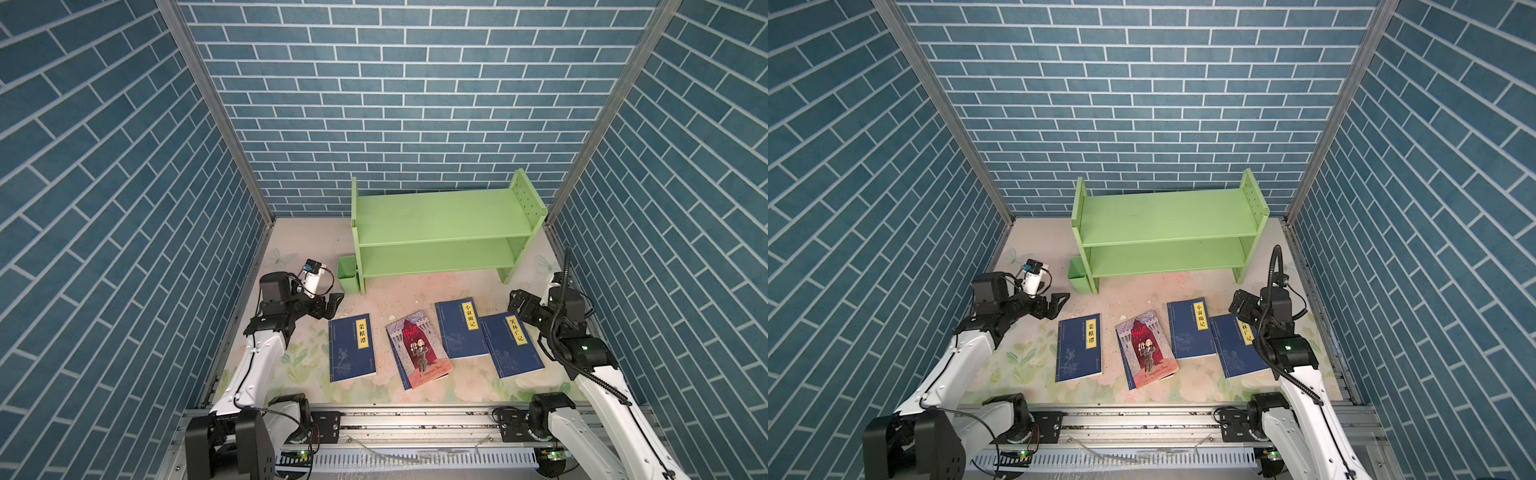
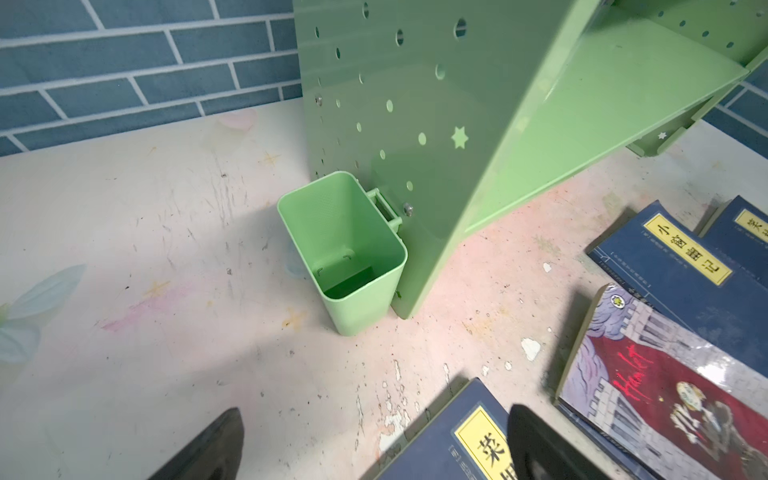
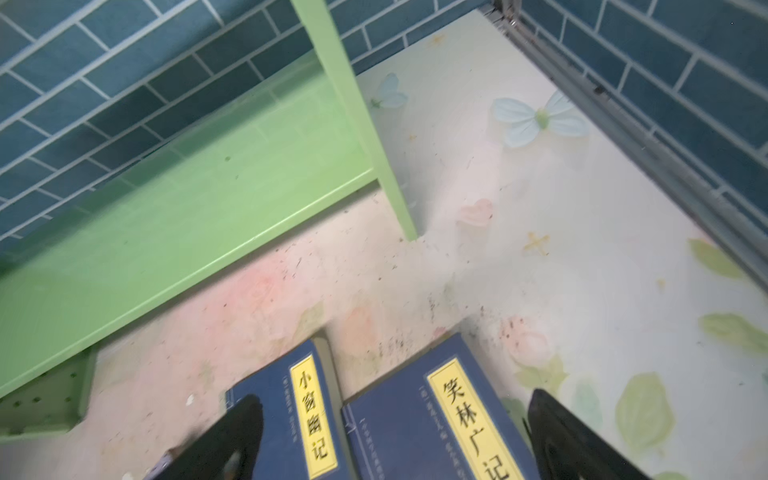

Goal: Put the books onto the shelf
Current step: 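Move both grippers toward the Hamlet picture book from either side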

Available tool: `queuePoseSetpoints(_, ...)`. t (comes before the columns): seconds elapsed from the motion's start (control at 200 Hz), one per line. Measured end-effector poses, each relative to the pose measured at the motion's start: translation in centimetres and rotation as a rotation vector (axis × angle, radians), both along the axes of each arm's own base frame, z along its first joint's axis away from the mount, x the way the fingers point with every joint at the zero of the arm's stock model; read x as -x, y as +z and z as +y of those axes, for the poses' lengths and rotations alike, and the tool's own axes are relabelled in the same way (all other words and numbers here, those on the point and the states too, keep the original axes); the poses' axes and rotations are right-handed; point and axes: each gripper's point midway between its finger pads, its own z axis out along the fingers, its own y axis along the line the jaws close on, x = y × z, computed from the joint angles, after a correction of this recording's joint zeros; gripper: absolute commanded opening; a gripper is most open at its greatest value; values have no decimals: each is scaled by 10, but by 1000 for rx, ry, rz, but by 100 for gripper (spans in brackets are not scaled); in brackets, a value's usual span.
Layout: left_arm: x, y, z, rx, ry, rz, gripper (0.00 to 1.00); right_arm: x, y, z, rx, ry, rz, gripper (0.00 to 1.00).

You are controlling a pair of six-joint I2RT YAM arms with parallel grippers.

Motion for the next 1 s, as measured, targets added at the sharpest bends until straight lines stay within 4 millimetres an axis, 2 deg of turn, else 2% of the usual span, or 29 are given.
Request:
queuePoseSetpoints(0.12,3,43,-3,14,-16,8,100,16,-14,26,-82,96,66,99)
queuePoseSetpoints(0.185,10,59,-7,38,-25,24,100,25,-20,43,-116,165,102,97)
queuePoseSetpoints(0.295,25,74,-16,104,-46,99,100,37,-26,67,-148,269,150,91)
queuePoseSetpoints(0.475,40,90,-21,207,12,220,100,53,-39,92,-183,375,217,76)
queuePoseSetpoints(0.625,53,95,-32,337,30,298,100,71,-66,109,-208,440,320,66)
queuePoseSetpoints(0.75,72,91,-56,416,-34,353,100,82,-78,126,-210,508,371,61)
queuePoseSetpoints(0.84,87,80,-80,422,-115,399,100,86,-80,139,-210,556,376,60)
queuePoseSetpoints(1.0,109,48,-116,359,-237,481,100,88,-87,158,-204,611,386,57)
